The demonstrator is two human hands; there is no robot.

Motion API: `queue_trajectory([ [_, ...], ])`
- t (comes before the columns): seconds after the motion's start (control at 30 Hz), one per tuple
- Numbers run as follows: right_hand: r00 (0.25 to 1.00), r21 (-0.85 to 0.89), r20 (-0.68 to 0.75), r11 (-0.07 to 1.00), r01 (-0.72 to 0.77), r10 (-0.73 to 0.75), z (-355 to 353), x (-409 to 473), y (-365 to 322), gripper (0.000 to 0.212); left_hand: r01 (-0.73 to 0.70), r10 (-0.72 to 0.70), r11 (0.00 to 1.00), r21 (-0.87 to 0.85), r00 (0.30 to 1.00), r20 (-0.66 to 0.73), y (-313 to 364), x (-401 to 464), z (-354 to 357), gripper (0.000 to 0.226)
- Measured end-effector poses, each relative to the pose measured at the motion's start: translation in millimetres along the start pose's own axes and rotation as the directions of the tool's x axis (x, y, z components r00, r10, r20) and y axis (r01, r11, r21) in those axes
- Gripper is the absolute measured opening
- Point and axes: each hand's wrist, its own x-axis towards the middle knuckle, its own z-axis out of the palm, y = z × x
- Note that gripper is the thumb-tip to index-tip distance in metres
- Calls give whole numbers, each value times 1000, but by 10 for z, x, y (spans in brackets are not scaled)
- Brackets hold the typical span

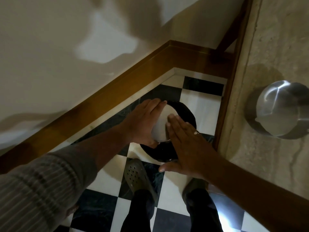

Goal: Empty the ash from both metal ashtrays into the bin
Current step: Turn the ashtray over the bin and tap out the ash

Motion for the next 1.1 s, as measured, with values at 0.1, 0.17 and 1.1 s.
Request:
queue_trajectory([
  [0.1, 998, 24, -56, 1000, 16, -15, 24, 24, -59, 121, 7, -8, 999, -36, 1000, -19, -3, -39, 75, 131],
  [0.17, 999, 17, -36, 999, 28, -27, 51, 8, -88, 123, 37, -41, 995, -92, 998, -40, 43, -62, 101, 133],
  [1.1, 995, -26, -92, 999, -42, 39, 35, -129, -143, 132, 34, -66, 970, -242, 990, -128, 288, -212, 204, 132],
])
